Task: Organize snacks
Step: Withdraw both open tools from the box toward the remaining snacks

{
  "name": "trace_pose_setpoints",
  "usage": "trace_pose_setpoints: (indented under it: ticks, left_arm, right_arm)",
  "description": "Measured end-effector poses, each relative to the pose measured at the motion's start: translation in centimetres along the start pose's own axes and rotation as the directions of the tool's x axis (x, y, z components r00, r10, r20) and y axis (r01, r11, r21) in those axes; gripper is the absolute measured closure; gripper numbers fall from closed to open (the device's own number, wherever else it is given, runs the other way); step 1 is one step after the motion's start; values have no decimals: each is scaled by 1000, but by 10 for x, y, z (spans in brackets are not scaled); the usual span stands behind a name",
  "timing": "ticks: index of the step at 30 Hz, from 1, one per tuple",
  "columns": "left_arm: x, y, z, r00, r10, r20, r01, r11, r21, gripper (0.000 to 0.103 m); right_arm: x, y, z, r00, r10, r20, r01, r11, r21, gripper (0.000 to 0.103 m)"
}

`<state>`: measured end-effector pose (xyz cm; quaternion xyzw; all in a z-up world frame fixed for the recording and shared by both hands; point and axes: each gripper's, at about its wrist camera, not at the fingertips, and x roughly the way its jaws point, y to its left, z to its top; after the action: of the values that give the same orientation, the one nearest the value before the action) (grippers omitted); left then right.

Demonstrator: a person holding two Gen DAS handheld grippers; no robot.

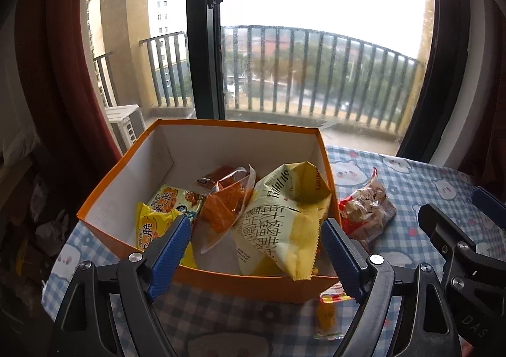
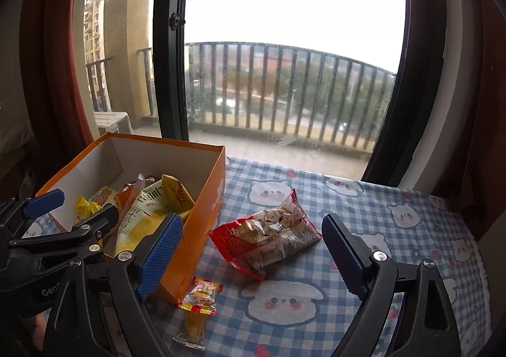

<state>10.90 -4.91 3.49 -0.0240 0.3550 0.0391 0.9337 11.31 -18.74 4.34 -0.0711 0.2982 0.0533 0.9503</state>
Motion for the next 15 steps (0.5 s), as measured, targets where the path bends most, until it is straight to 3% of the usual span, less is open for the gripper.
trace_pose_setpoints:
  ticks: [15]
  left_arm:
    - [-14,-64,-59,999,-2,-51,4,1000,30,18]
  right_arm:
    - [-33,-69,-60,999,-21,-30,23,998,56,12]
